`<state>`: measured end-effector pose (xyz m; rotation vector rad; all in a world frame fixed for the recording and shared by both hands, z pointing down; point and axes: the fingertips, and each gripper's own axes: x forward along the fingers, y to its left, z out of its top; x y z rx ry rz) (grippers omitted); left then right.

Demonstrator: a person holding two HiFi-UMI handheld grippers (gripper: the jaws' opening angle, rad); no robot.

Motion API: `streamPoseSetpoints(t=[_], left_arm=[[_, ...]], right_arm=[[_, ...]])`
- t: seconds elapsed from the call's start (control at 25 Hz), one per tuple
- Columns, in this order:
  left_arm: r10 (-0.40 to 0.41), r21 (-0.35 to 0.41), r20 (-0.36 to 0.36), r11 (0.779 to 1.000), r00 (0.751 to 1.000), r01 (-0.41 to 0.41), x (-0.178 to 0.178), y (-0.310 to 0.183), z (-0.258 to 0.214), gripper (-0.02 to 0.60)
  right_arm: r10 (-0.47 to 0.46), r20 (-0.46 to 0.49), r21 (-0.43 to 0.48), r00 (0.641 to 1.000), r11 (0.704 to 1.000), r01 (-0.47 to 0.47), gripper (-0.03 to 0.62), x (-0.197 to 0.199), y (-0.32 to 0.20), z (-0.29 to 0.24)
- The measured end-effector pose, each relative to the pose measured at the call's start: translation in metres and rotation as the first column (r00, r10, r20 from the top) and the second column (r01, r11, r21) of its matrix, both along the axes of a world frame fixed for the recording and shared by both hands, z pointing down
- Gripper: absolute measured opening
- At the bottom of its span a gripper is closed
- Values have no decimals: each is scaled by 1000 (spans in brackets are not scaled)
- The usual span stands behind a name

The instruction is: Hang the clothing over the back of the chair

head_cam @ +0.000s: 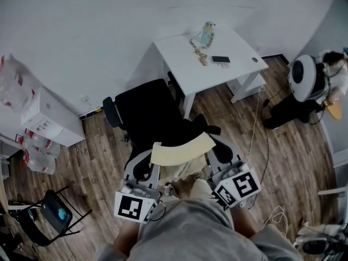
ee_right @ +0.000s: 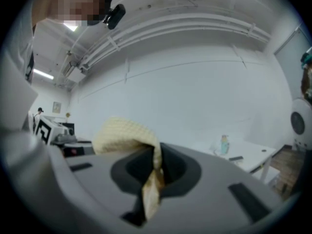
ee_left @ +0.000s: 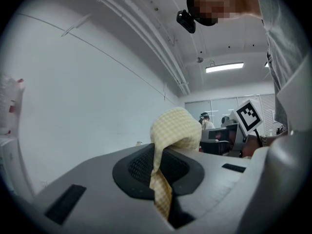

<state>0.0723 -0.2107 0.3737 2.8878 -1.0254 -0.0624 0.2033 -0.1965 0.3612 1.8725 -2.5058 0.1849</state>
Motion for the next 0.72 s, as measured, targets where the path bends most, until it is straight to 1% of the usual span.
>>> streamPoseSetpoints(t=[0.16, 0.4, 0.56, 0.72], left_arm=[[-49, 18, 7, 999, 999, 49, 1, -8, -5, 29], [-132, 38, 1, 991, 991, 132, 7, -25, -14, 29], [-189, 63, 15, 980, 982, 187, 7, -39, -24, 29], [-232, 92, 12, 969, 973, 230, 5, -47, -34, 29]], right_arm=[[-47, 3, 19, 999, 999, 47, 41, 1, -14, -5], [-138, 3, 27, 990, 990, 138, 41, 5, -39, -13], [-183, 2, 37, 983, 982, 183, 41, 7, -57, -23], [-224, -12, 59, 975, 973, 224, 41, 7, -70, -31]])
